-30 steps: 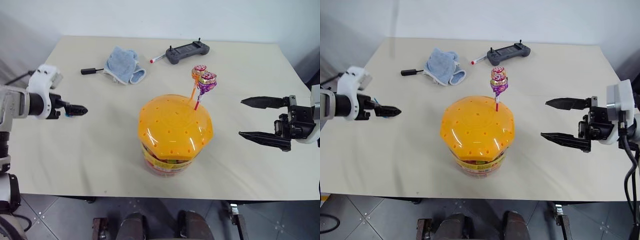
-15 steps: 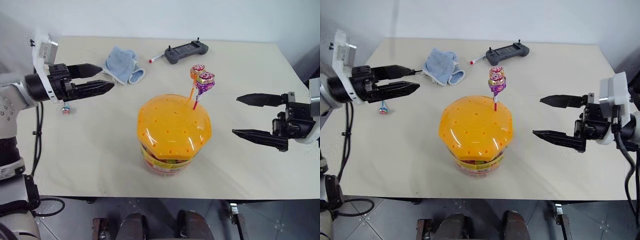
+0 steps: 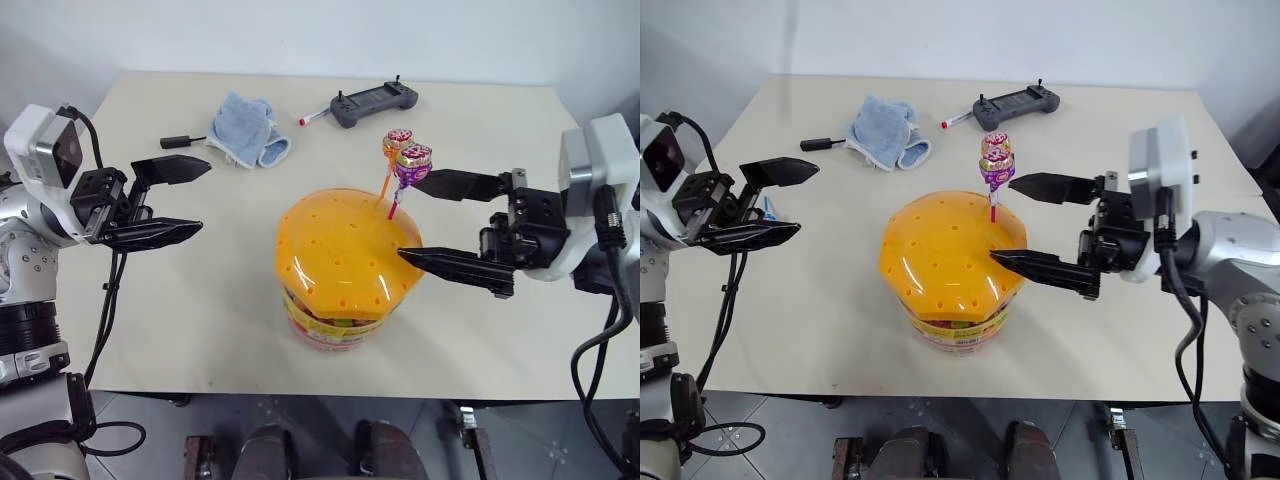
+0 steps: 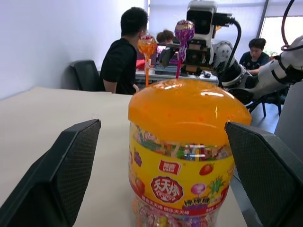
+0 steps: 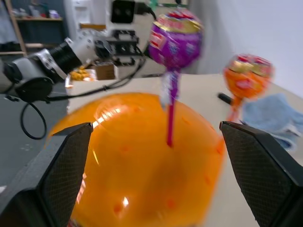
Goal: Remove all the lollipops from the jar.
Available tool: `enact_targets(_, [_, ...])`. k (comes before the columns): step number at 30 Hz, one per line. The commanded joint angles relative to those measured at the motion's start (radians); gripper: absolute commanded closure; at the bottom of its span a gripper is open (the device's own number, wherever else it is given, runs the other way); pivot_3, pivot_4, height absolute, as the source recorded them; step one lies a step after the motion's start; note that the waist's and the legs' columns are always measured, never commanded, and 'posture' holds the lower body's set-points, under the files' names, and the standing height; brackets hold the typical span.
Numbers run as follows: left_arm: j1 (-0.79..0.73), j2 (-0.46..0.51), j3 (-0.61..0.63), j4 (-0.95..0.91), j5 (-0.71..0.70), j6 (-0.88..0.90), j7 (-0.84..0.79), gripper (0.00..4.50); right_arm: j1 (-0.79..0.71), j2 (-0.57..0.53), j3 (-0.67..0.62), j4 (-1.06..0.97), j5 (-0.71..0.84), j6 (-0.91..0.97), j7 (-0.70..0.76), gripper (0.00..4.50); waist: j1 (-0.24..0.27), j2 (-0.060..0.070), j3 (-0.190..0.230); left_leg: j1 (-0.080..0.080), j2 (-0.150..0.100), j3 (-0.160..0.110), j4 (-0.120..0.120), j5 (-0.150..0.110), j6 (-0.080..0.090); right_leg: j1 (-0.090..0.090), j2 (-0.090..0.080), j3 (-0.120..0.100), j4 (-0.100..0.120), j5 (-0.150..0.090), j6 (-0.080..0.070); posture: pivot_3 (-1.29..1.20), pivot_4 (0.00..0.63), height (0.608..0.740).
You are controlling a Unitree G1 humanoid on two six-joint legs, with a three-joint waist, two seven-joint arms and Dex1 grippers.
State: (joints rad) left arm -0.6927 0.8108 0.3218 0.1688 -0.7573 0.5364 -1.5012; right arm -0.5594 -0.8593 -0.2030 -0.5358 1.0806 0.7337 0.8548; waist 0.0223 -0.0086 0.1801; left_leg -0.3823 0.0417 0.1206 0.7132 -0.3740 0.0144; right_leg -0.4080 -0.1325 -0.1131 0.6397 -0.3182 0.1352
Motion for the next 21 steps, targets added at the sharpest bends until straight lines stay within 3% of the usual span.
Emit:
enact_targets(1, [0.015,0.013,0.015,-0.047,-0.031,-0.019,-0.034,0.00,-0.047,0.017,0.034,0.012,-0.015,-0.007,0.019,0.40,-0.001,0.000,0.000,-0.002,0.000,0.000,0.001,0.000,0.000,-0.001,0.000,0.000,0.000,0.000,0.000,0.00,0.150,0.740])
enact_targets(3, [0.026,0.012,0.018,-0.057,-0.034,-0.022,-0.026,0.00,-0.064,0.032,0.044,0.028,-0.020,-0.014,0.024,0.89,-0.002,0.000,0.000,-0.003,0.000,-0.001,0.001,0.000,0.000,-0.002,0.000,-0.001,0.000,0.000,0.000,0.00,0.150,0.740])
enact_targets(13, [0.084,-0.001,0.038,-0.117,-0.072,-0.024,-0.001,0.00,-0.168,0.101,0.079,0.115,-0.085,-0.046,0.079,4.30,-0.006,0.000,0.000,-0.004,0.000,-0.002,0.001,0.000,0.000,-0.003,0.000,-0.002,0.000,0.000,0.000,0.00,0.150,0.740])
enact_targets(21, [0.069,0.008,0.030,-0.090,-0.079,-0.033,-0.023,0.00,-0.269,0.106,0.025,0.183,-0.087,-0.057,0.102,4.46,-0.012,0.000,0.000,-0.004,0.000,-0.002,0.001,0.000,0.000,-0.003,0.000,-0.003,0.000,0.000,0.000,0.00,0.150,0.740])
